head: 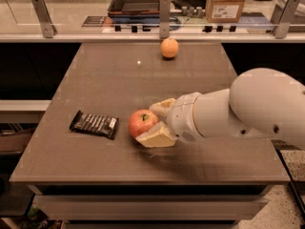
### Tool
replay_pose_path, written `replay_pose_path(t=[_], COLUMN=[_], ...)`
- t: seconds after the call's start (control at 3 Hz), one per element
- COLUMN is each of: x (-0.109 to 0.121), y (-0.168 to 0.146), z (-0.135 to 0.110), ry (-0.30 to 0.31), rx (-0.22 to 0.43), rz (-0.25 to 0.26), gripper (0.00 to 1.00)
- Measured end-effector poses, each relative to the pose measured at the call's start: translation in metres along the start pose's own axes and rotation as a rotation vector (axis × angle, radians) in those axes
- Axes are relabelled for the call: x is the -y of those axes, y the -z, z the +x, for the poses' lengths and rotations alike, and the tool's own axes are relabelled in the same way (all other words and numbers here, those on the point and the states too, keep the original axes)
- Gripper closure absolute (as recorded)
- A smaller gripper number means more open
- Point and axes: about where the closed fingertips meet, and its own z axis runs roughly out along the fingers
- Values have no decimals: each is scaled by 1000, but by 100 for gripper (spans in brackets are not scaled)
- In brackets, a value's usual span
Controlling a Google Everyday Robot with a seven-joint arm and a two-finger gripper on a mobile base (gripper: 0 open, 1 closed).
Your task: Move apple near rxbar chocolate
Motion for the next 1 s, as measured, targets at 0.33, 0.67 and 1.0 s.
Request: replay_pose_path(t=[0.33,0.67,1.0], x=[-1,-2,-3], y=[0,1,1], z=[-2,-4,-6], ry=[7,13,18], rx=[-2,-3,-4], rz=[1,2,3], gripper=[84,60,37])
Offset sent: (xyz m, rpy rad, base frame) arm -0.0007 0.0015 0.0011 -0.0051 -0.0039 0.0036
